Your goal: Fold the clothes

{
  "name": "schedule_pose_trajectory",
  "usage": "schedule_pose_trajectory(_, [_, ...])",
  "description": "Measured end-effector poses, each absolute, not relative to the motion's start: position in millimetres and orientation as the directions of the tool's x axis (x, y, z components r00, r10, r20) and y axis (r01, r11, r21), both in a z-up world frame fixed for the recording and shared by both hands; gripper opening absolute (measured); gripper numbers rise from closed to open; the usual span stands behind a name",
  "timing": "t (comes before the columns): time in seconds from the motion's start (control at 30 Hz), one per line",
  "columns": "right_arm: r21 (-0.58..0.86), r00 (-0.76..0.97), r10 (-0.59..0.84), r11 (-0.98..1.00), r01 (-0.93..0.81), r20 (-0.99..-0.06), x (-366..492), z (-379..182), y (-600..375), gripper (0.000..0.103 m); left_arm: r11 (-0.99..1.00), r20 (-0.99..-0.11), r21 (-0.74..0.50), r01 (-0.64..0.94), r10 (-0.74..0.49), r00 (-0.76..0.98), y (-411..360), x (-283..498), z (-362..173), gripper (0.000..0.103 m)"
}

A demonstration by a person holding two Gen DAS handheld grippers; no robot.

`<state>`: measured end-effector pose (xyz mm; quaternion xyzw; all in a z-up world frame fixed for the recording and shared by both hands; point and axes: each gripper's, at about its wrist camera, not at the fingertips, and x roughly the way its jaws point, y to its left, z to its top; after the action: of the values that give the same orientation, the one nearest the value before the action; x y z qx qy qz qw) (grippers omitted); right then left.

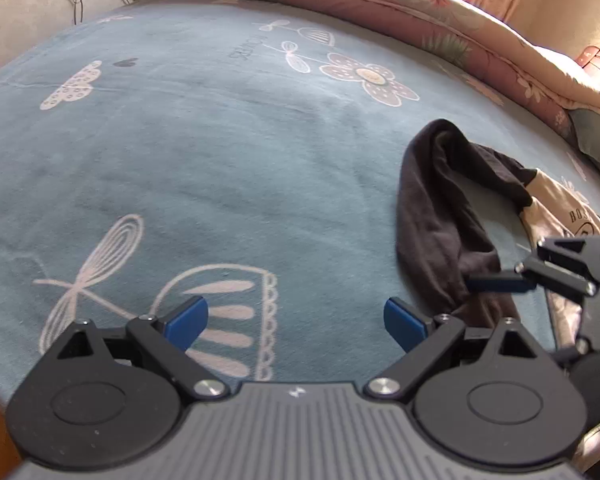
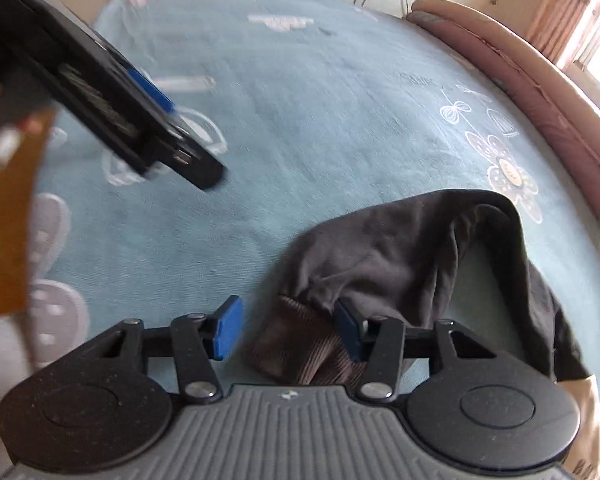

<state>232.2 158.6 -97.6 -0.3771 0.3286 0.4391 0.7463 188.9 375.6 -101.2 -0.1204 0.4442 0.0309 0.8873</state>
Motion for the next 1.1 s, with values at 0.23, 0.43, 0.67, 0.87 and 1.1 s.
schedule_pose_trajectory(0.23, [-0.222,0.389,0.372,0.418,-0.881,-0.842,264.1,-96.6,157.9,0.031,0.971,-0.776,-0.190,-0.146,-0.058,0.628,378.7,181.4,-101.0,0.094])
schedule_pose_trajectory(0.43, [-0.150,0.341,0.383,0.447,-0.882,-0.859,274.4,-93.5,156.0,0.032,0.963,-0.760,-0.233,-0.134,-0.095,0.643,381.3,177.7,-102.9,0.095])
schedule_pose_trajectory(0.67, [-0.127,0.331,0.430,0.437,-0.890,-0.840,256.5,-70.1,126.4,0.062,0.896,-0.743,-0.434,-0.094,-0.297,0.600,360.2,195.5,-117.3,0.088])
schedule_pose_trajectory(0.87, [-0.152,0.397,0.397,0.522,-0.839,-0.828,246.9,-45.4,64.1,0.071,0.796,-0.689,-0.601,-0.069,-0.473,0.549,339.4,213.1,-130.5,0.082])
schedule_pose_trajectory(1.1, [-0.077,0.443,0.367,0.694,-0.716,-0.818,249.0,-42.8,-10.2,0.074,0.646,-0.596,-0.755,-0.108,-0.609,0.523,331.1,229.9,-148.0,0.082])
